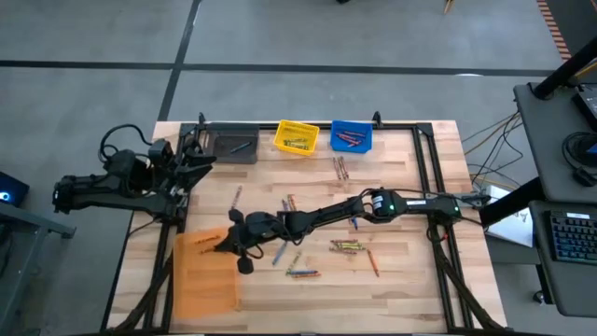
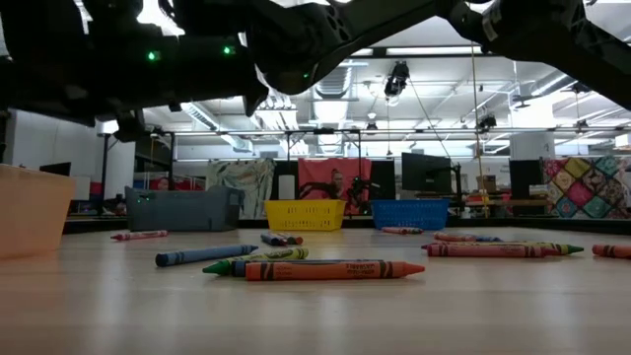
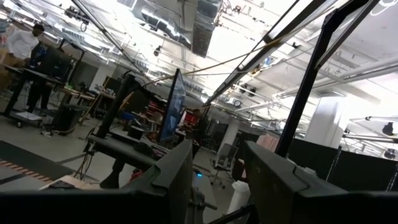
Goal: Sort crayons
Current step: Put the orange crayon into the orange bin
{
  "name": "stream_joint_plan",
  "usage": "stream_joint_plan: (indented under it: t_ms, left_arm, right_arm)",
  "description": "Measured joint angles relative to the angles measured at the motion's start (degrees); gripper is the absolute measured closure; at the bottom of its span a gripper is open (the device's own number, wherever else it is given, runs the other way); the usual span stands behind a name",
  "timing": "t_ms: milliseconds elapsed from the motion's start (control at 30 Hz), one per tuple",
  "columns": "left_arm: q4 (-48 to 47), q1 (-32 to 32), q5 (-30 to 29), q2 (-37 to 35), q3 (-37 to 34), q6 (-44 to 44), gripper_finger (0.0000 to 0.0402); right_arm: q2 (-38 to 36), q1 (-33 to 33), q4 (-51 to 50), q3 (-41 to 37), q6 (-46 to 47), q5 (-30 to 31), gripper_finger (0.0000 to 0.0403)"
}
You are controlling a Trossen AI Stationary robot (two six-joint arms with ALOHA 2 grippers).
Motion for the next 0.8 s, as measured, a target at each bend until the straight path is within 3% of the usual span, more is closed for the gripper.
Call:
stream_joint_plan:
  t_ms: [600,800]
  left_arm:
    - [0.07,-0.01,-0.05,0.12,0.00,-0.02,0.0274]
    - [0.07,-0.01,-0.05,0.12,0.00,-0.02,0.0274]
  right_arm:
    - [0.00,0.01,-3.92,-0.17,-2.12,0.04,0.0392]
    - [0.00,0.02,-4.18,-0.17,-2.30,0.08,0.0365]
